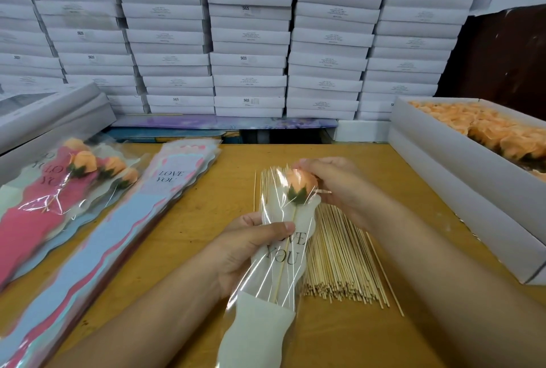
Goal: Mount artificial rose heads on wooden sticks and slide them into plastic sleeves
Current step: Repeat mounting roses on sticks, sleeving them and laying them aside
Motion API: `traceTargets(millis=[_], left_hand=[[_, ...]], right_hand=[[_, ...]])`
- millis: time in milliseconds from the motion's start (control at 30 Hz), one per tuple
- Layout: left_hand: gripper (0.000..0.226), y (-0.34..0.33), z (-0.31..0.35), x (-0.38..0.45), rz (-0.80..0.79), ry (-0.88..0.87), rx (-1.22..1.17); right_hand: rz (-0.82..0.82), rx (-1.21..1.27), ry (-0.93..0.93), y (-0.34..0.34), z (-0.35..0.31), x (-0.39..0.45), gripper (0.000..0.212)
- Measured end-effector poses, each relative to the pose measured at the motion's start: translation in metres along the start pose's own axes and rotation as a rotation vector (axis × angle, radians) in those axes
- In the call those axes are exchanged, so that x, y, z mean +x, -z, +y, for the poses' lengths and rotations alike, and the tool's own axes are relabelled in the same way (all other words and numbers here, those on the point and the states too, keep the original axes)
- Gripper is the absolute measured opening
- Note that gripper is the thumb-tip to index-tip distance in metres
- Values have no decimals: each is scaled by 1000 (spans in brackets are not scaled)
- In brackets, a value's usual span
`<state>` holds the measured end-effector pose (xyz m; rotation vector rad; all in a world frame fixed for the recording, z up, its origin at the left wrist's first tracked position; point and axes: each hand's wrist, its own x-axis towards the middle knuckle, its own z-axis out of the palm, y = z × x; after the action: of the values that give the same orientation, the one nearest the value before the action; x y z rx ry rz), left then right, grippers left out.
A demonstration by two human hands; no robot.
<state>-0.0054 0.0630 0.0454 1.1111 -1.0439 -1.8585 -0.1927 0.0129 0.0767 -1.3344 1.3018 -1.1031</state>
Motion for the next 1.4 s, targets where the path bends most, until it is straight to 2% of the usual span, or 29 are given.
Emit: traceTargets(millis=[33,133,233,367,533,700,833,967,1067,1200,1267,1333,1400], left_hand=[[53,0,1,-1,-10,3,-5],[67,1,1,0,-9,5,-4],[57,2,0,2,-8,-7,-1],[55,2,0,3,-1,0,-13],[15,4,1,5,-26,14,-65],[31,7,-1,8,-49,11,-63],[11,7,-3,11,-68,-12,-82],[12,8,-4,11,-58,-9,-91],[28,10,-4,13,-56,-4,-90],[15,9,-4,14,-66,-13,-82],[18,10,-5,14,-48,-14,-80],[25,10,-5,14,-46,-5,-85],[16,10,-5,15,-51,-2,-94]], right_hand=[[0,-9,-4,-2,0,-2,25],[-29,-56,-25,-4,-1,-4,44],[-60,-69,-46,-4,-3,-6,55],[-71,-96,-31,0,-6,-6,37],[1,-76,-4,5,-8,-3,22],[-41,-136,-12,4,-7,-5,26],[-60,-175,-16,4,-6,-8,27],[-67,-173,-19,6,-6,-8,27],[-71,-211,-10,6,-6,-7,33],[-117,-263,-3,5,-4,-7,42],[-130,-274,-7,5,-3,-7,44],[-150,-281,-1,6,-2,-7,38],[-168,-306,14,7,-2,-7,25]])
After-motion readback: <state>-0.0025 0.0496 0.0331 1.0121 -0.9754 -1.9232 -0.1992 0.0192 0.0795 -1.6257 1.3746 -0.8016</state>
